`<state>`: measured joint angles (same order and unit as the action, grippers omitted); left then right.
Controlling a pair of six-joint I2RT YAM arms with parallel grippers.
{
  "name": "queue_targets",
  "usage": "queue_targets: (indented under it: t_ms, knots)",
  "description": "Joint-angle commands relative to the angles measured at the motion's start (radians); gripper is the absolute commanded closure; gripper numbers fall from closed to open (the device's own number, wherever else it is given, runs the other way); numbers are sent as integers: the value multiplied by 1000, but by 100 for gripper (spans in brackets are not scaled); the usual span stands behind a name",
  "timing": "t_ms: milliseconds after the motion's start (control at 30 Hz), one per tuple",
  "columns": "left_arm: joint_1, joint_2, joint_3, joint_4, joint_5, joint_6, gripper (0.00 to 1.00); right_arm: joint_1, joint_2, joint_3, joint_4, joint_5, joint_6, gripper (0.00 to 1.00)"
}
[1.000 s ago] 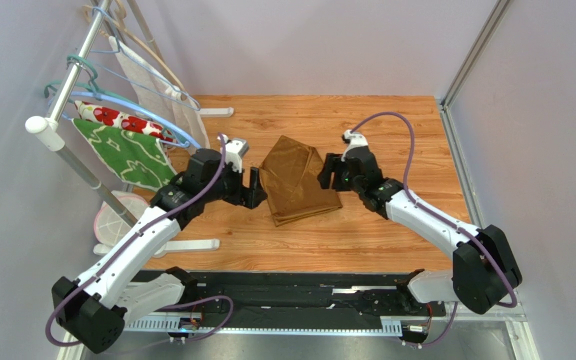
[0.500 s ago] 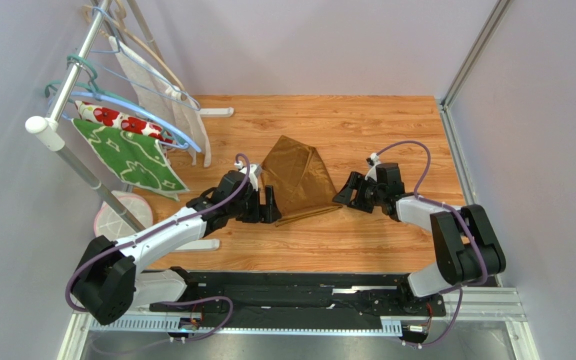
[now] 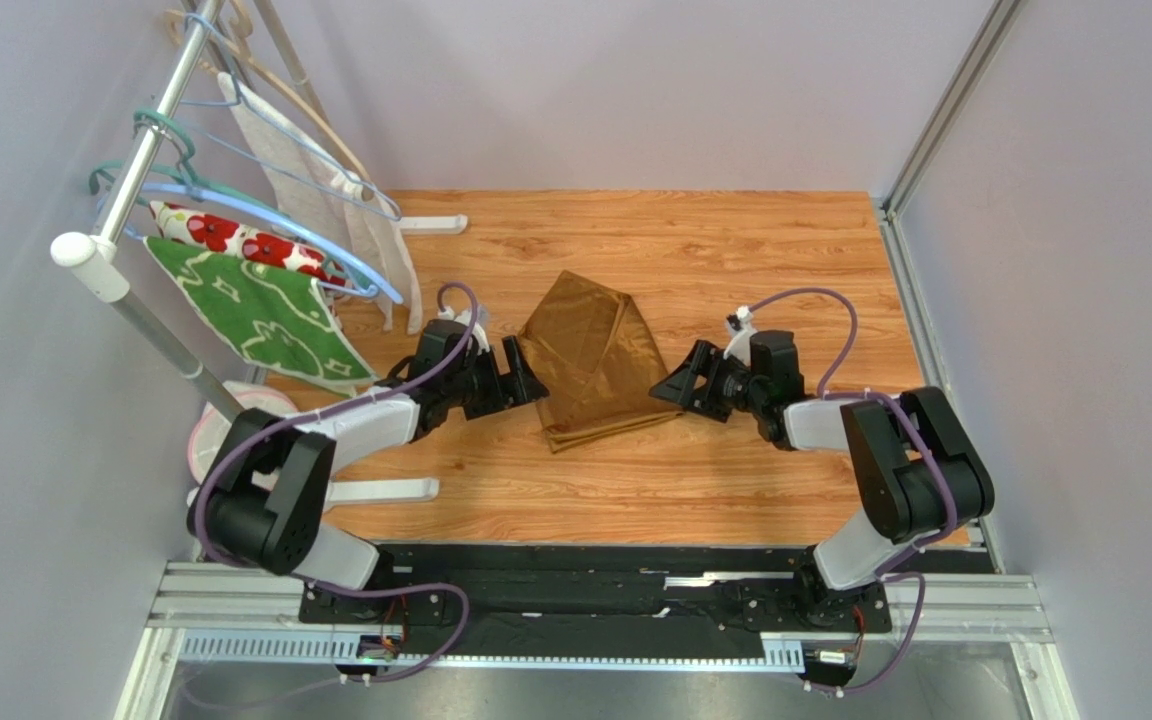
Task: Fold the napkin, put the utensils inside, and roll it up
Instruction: Fold the napkin
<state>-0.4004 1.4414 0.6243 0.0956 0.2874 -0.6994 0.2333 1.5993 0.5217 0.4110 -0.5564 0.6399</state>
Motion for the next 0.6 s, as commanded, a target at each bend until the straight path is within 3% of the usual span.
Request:
queue_targets:
  t_ms: [0, 300, 467, 567]
  knots:
    - [25, 83, 60, 151, 101, 3, 8, 32, 13, -17, -103, 53, -31, 26]
    - [26, 100, 163, 50, 65, 84, 9, 130, -81, -86, -124, 61, -20, 33]
    - [26, 5, 164, -60, -11, 121, 7, 187, -143, -109, -155, 82, -9, 34]
    - [26, -71, 134, -127, -54, 136, 7, 199, -222, -130, -201, 111, -3, 30]
